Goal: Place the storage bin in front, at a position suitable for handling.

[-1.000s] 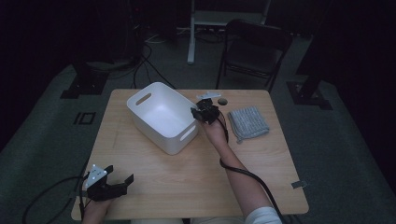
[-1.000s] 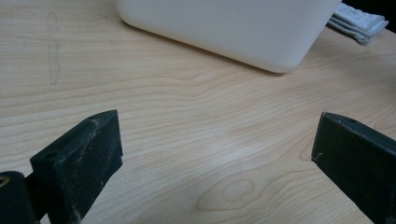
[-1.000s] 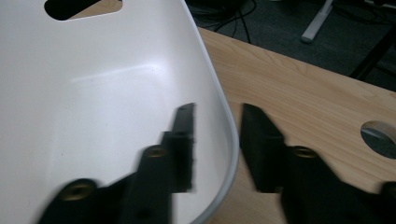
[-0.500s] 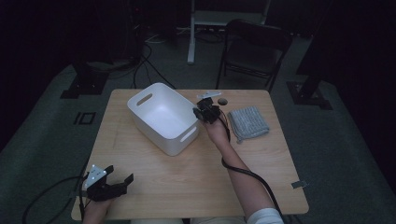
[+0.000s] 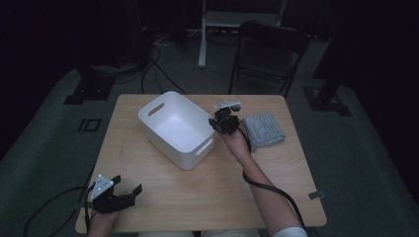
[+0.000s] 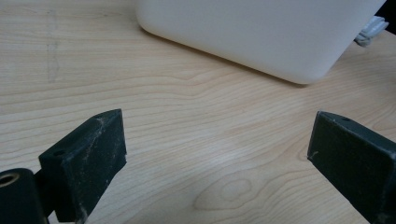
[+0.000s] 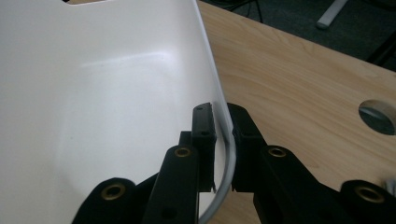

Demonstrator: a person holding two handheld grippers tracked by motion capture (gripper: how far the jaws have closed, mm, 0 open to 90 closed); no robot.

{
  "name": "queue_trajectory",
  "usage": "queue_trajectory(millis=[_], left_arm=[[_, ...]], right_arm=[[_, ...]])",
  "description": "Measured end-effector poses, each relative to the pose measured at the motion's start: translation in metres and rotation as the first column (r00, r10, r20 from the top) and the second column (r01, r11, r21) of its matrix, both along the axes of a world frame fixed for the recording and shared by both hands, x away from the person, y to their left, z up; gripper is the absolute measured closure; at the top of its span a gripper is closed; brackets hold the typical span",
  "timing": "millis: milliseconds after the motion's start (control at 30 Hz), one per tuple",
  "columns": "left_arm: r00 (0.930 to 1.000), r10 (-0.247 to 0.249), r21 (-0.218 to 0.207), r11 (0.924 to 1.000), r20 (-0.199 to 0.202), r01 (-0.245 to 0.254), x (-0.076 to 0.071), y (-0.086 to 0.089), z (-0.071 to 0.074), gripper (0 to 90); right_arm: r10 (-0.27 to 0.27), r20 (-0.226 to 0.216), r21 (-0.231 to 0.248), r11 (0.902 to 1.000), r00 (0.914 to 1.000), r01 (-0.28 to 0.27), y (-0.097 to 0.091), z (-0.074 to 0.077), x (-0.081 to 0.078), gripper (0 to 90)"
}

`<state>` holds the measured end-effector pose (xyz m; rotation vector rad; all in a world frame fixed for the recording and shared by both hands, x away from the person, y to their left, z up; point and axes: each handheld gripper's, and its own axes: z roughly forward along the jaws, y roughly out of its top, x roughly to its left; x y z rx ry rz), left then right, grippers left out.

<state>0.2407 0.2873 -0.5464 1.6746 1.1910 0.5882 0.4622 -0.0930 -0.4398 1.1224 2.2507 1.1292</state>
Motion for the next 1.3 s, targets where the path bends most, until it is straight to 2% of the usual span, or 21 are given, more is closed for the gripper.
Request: queue_trajectory(millis=[367, 633, 1300], left_arm=[[1.0000, -0.003, 0.006, 1.0000, -0.006, 0.003, 0.001, -0.002, -0.001, 4.5], [0.9999, -0.014, -0.003, 0.9999, -0.003, 0.014, 0.000, -0.004, -0.001, 4.4], [0.9997, -0.023, 0.010, 0.9997, -0.006, 0.023, -0.001, -0.009, -0.001, 4.5]], right_arm=[[0.046, -0.010, -0.003, 0.9989, 0.9989, -0.047, -0.018, 0.000, -0.018, 82.6], [0.069, -0.014, -0.003, 0.9976, 0.9975, -0.069, -0.029, 0.000, -0.028, 82.6], [0.124, -0.023, -0.002, 0.9922, 0.9920, -0.125, -0.055, -0.002, -0.060, 82.6]])
